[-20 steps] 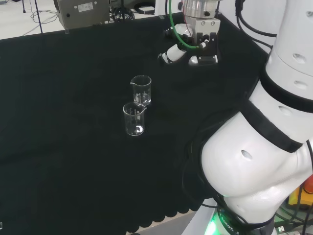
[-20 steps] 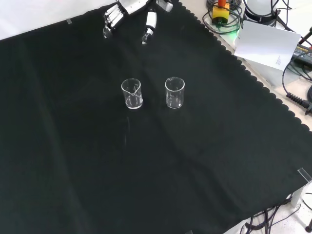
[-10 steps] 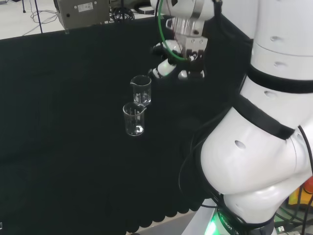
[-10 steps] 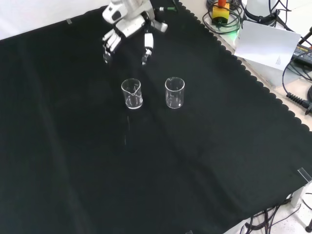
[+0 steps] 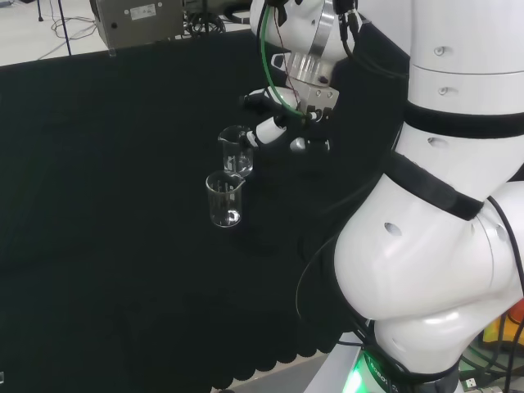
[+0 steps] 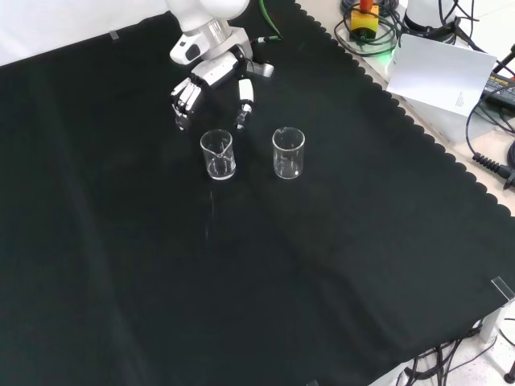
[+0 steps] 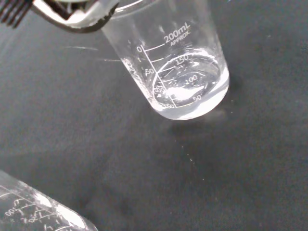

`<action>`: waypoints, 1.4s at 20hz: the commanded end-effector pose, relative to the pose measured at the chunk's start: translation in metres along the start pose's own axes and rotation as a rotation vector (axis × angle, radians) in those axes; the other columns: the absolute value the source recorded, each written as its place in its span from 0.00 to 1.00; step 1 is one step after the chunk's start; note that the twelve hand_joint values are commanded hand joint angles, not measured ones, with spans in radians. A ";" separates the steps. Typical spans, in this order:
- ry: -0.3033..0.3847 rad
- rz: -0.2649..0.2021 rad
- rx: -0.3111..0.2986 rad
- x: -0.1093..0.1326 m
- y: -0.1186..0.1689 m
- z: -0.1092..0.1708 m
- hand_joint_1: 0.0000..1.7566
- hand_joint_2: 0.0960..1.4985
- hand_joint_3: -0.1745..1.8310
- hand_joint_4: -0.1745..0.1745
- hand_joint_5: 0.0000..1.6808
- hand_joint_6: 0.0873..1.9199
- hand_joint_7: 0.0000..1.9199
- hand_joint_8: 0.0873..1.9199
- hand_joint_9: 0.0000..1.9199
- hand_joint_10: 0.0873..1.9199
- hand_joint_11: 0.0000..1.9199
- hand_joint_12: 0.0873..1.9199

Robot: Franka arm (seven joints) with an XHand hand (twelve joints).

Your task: Pick up the beaker on the right.

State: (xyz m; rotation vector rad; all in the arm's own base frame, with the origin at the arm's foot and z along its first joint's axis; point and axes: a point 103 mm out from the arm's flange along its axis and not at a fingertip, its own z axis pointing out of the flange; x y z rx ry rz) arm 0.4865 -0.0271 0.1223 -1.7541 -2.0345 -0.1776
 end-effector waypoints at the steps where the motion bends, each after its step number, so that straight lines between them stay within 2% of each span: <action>1: 0.060 -0.061 -0.013 -0.008 0.010 0.018 0.49 0.35 0.36 0.36 0.27 0.00 0.11 0.31 0.17 0.32 0.00 0.64; 8: 0.208 -0.112 -0.035 -0.017 0.017 0.034 0.54 0.30 0.39 0.37 0.25 0.00 0.11 0.31 0.17 0.31 0.00 0.64; 13: 0.252 -0.128 -0.025 -0.020 0.024 0.044 0.55 0.28 0.42 0.38 0.26 0.00 0.12 0.32 0.18 0.31 0.00 0.65; 28: 0.378 -0.187 -0.045 -0.014 0.038 0.067 0.55 0.27 0.43 0.38 0.26 0.00 0.12 0.32 0.17 0.30 0.00 0.62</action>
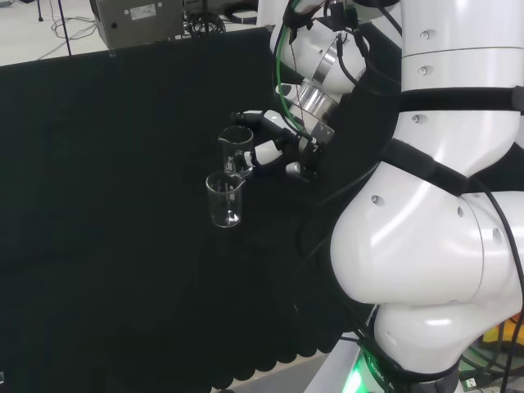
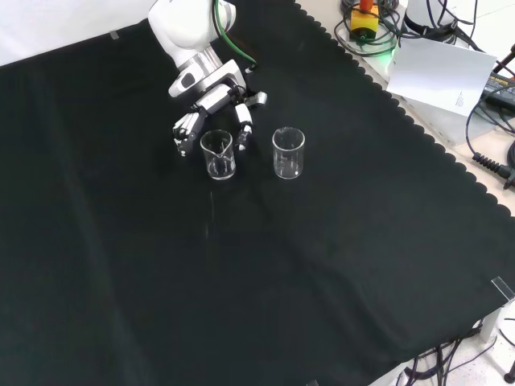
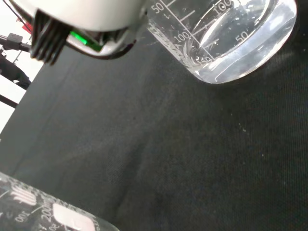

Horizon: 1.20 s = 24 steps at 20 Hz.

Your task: Pick up the beaker on the right.

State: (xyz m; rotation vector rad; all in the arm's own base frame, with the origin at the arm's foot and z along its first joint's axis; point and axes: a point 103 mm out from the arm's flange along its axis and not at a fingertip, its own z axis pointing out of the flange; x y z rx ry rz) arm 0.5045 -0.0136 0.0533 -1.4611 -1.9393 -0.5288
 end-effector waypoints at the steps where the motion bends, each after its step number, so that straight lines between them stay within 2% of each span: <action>1: 0.052 -0.022 -0.004 0.001 0.006 0.006 0.55 0.27 0.43 0.38 0.27 0.00 0.12 0.32 0.18 0.30 0.00 0.62; 13: 0.121 -0.040 0.029 0.004 0.014 0.019 0.54 0.27 0.43 0.39 0.29 0.00 0.14 0.32 0.20 0.30 0.00 0.65; 20: 0.172 -0.032 0.008 0.003 0.015 0.020 0.53 0.27 0.42 0.39 0.32 0.00 0.16 0.33 0.23 0.29 0.00 0.68; 22: 0.186 -0.034 0.011 0.004 0.016 0.021 0.53 0.28 0.42 0.39 0.33 0.05 0.17 0.32 0.24 0.28 0.00 0.69; 24: 0.203 -0.035 0.008 0.005 0.017 0.023 0.54 0.28 0.41 0.40 0.29 0.19 0.18 0.32 0.26 0.27 0.00 0.70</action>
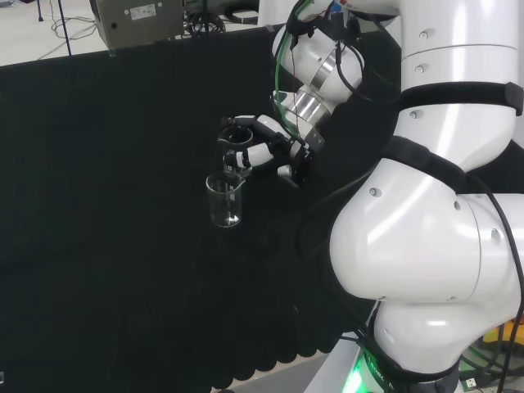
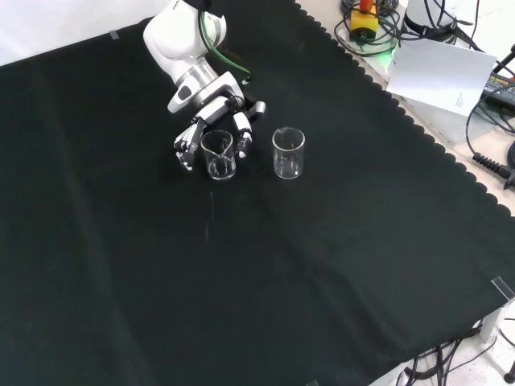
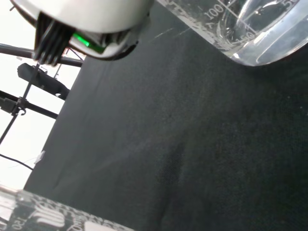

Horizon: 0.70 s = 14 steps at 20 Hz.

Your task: Pick up the beaker on the right.

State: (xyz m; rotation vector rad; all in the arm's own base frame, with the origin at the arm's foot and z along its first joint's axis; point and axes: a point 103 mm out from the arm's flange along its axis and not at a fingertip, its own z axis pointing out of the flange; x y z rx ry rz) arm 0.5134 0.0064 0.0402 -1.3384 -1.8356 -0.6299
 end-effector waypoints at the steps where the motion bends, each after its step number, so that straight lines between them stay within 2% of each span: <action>1: 0.045 -0.006 -0.004 0.002 0.002 0.004 0.54 0.29 0.41 0.40 0.27 0.26 0.19 0.33 0.26 0.27 0.01 0.70; 3: 0.050 -0.010 -0.003 0.003 0.003 0.006 0.56 0.28 0.41 0.40 0.25 0.35 0.20 0.33 0.28 0.27 0.02 0.70; 5: 0.054 -0.011 -0.005 0.004 0.004 0.008 0.57 0.28 0.41 0.41 0.24 0.40 0.21 0.34 0.30 0.27 0.03 0.70; 14: 0.053 0.014 -0.018 0.006 0.008 0.012 0.62 0.29 0.43 0.42 0.27 0.45 0.23 0.35 0.31 0.27 0.06 0.69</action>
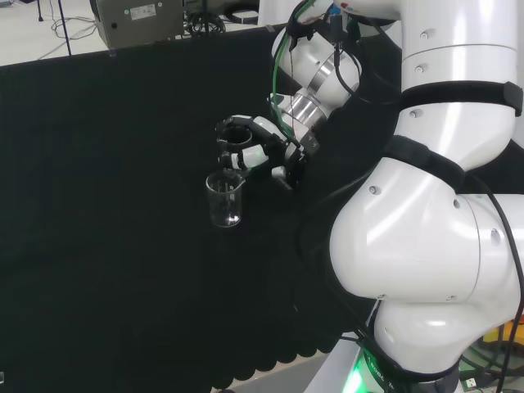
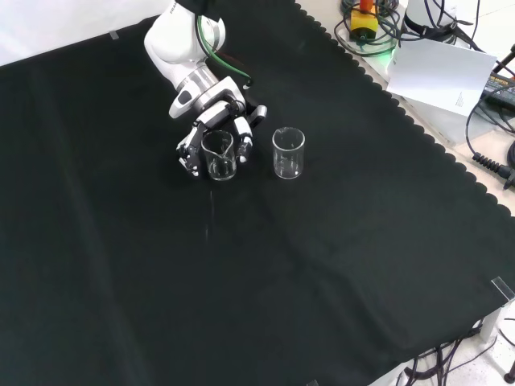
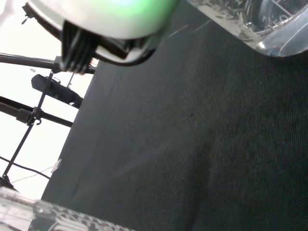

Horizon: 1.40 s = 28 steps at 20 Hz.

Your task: Pick up the beaker on the right.

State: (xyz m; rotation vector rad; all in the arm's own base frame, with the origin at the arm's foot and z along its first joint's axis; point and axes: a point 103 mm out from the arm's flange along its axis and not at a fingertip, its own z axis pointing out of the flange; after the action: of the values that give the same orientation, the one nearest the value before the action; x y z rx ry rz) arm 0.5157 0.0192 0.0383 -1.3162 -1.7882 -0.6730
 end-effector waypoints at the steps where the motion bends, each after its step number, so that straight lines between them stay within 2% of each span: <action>1: 0.006 0.023 -0.017 -0.001 0.001 0.001 0.62 0.29 0.43 0.42 0.27 0.45 0.23 0.35 0.31 0.27 0.06 0.69; 3: 0.013 0.042 -0.039 -0.002 0.000 -0.002 0.66 0.32 0.46 0.43 0.31 0.48 0.24 0.35 0.33 0.27 0.08 0.69; 4: 0.005 0.056 -0.061 -0.003 0.000 -0.004 0.68 0.34 0.47 0.41 0.37 0.49 0.28 0.36 0.36 0.28 0.13 0.68; 5: -0.006 0.070 -0.082 -0.002 0.000 -0.006 0.68 0.42 0.42 0.26 0.45 0.52 0.35 0.39 0.41 0.30 0.21 0.65; 7: -0.048 0.096 -0.142 0.002 -0.001 -0.011 0.75 0.55 0.29 0.23 0.54 0.55 0.45 0.50 0.51 0.39 0.38 0.56; 10: -0.132 0.110 -0.221 0.008 -0.003 -0.020 0.80 0.42 0.43 0.11 0.62 0.50 0.58 0.48 0.63 0.41 0.50 0.44; 12: -0.155 0.109 -0.279 0.010 -0.006 -0.027 0.85 0.42 0.38 0.03 0.68 0.41 0.65 0.39 0.70 0.32 0.55 0.38; 14: -0.193 0.090 -0.305 0.013 -0.007 -0.036 0.87 0.42 0.35 0.00 0.73 0.31 0.69 0.32 0.75 0.23 0.57 0.34; 17: -0.287 0.045 -0.284 0.022 -0.008 -0.051 0.87 0.40 0.34 0.00 0.79 0.22 0.74 0.22 0.81 0.09 0.59 0.32; 19: -0.356 0.023 -0.262 0.029 -0.007 -0.060 0.88 0.39 0.35 0.00 0.80 0.19 0.75 0.18 0.84 0.01 0.60 0.33; 22: -0.477 -0.010 -0.200 0.039 -0.006 -0.071 0.88 0.38 0.36 0.00 0.80 0.19 0.76 0.17 0.86 0.00 0.60 0.34; 24: -0.535 -0.017 -0.151 0.045 -0.006 -0.076 0.88 0.37 0.37 0.00 0.80 0.19 0.76 0.16 0.87 0.00 0.60 0.34; 26: -0.572 -0.018 -0.087 0.051 -0.005 -0.079 0.88 0.37 0.38 0.00 0.81 0.17 0.77 0.15 0.88 0.00 0.61 0.33; 28: -0.595 -0.003 -0.048 0.055 -0.007 -0.083 0.88 0.36 0.38 0.00 0.83 0.12 0.78 0.14 0.88 0.00 0.62 0.31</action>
State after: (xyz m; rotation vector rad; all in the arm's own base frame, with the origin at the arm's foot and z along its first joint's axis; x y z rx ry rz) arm 0.5256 -0.0120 0.1044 -1.6785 -2.0726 -0.6228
